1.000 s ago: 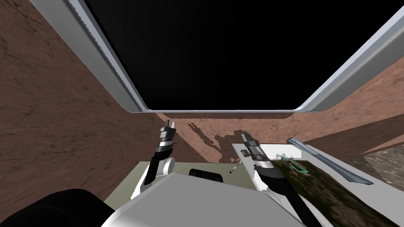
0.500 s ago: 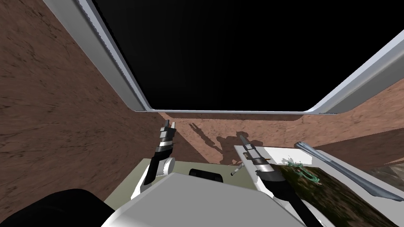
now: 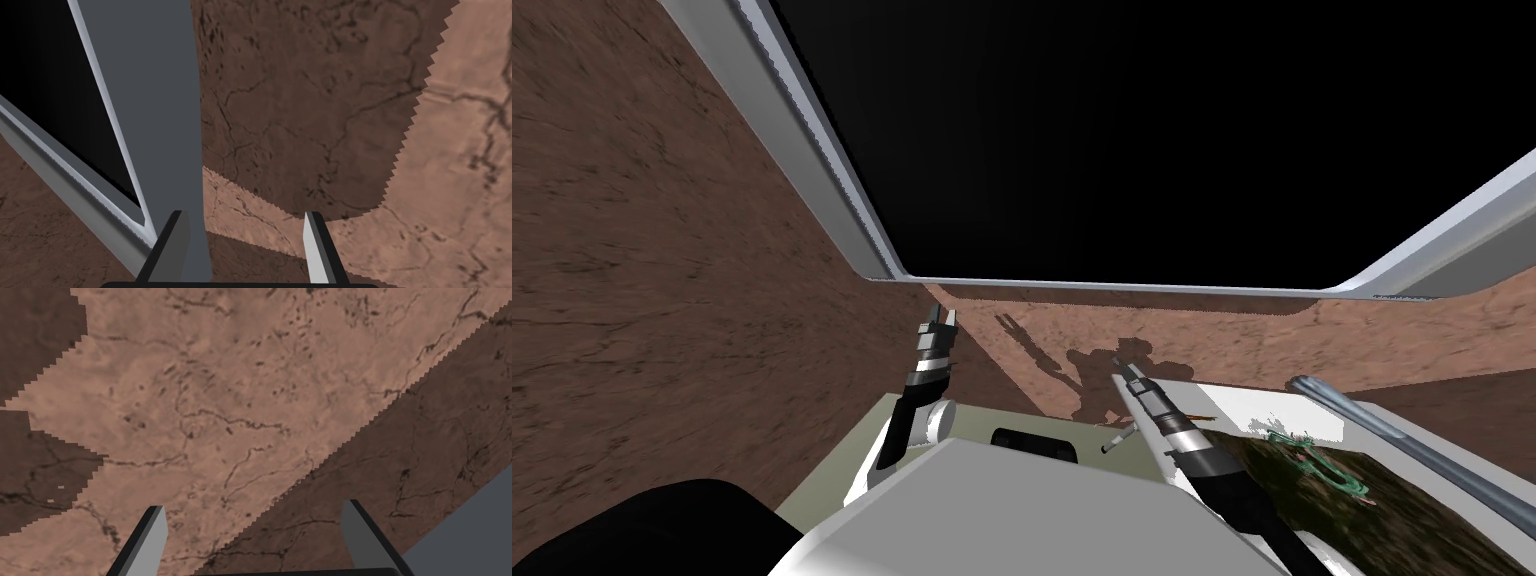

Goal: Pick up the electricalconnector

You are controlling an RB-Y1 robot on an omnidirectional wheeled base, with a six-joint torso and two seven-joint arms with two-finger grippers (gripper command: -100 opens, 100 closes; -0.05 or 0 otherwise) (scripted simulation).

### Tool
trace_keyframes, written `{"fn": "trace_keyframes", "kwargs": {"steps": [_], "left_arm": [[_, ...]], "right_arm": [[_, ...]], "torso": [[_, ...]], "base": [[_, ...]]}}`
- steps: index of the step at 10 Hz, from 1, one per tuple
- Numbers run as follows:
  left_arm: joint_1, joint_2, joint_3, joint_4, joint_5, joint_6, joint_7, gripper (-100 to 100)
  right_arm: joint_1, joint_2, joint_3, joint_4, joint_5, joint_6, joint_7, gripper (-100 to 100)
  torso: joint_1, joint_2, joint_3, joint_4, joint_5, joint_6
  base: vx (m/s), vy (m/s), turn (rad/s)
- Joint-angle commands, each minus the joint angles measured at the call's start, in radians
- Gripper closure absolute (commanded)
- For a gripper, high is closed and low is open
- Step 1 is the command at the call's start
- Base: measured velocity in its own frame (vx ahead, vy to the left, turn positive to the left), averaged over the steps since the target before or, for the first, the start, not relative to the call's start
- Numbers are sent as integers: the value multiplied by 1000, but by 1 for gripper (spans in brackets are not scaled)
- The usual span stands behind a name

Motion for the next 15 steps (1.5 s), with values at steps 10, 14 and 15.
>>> {"fn": "trace_keyframes", "kwargs": {"steps": [10, 14, 15], "left_arm": [[0, 0, 0, 0, 0, 0, 0, 0], [0, 0, 0, 0, 0, 0, 0, 0], [0, 0, 0, 0, 0, 0, 0, 0]], "right_arm": [[121, -235, 10, 92, 14, 141, 286, -100], [164, -319, 15, 134, 20, 193, 397, -100], [164, -319, 15, 134, 20, 193, 420, -100]], "torso": [[0, 0, 0, 0, 0, 0], [0, 0, 0, 0, 0, 1], [0, 0, 0, 0, 0, 0]], "base": [[10, -6, 99], [10, -7, 96], [8, -8, 69]]}}
